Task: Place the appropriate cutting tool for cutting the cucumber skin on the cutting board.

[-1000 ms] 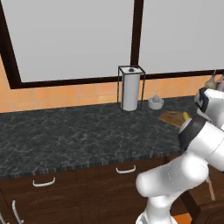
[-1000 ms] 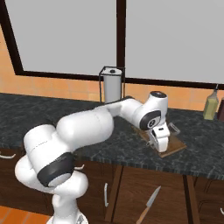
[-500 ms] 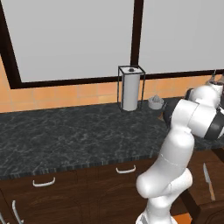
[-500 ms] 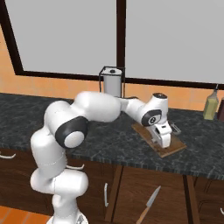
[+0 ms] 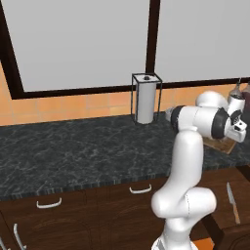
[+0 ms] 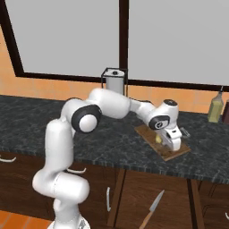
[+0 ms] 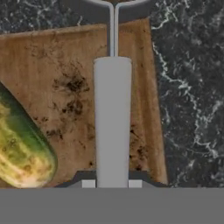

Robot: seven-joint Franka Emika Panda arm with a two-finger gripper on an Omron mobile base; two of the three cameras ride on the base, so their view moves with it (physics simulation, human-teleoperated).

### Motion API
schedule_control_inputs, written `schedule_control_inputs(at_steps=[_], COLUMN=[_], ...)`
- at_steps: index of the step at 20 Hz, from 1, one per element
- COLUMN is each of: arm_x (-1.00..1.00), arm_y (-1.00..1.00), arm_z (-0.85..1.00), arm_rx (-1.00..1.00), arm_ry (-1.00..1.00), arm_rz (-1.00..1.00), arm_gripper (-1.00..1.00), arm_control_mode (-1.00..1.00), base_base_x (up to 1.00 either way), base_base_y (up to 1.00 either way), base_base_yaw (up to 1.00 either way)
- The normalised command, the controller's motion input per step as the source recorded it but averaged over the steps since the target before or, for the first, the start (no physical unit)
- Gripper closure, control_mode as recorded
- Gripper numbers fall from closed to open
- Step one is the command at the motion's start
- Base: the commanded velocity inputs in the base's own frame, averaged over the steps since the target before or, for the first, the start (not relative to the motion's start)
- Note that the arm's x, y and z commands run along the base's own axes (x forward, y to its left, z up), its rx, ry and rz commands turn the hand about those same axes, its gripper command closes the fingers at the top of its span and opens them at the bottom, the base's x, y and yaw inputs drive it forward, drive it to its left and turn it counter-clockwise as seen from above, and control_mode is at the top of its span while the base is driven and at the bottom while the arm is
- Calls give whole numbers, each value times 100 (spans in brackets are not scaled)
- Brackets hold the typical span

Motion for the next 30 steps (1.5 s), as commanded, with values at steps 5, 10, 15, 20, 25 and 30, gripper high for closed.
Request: schedule_control_inputs(at_steps=[5, 10, 15, 20, 25, 30], arm_x=[11, 7, -8, -68, -51, -37], arm_y=[-7, 20, 21, 100, 100, 100], arm_z=[-41, -5, 72, 78, 83, 37], arm_rx=[2, 0, -1, -32, -40, -31], arm_ry=[0, 0, 0, -7, -3, 0], arm_rz=[4, 0, 0, 0, 0, 3], arm_gripper=[-100, -100, -100, -100, -100, -100], arm_control_mode=[-100, -100, -100, -100, -100, -100], base_base_x=[0, 0, 0, 0, 0, 0], base_base_y=[0, 0, 0, 0, 0, 0], base_base_yaw=[0, 0, 0, 0, 0, 0])
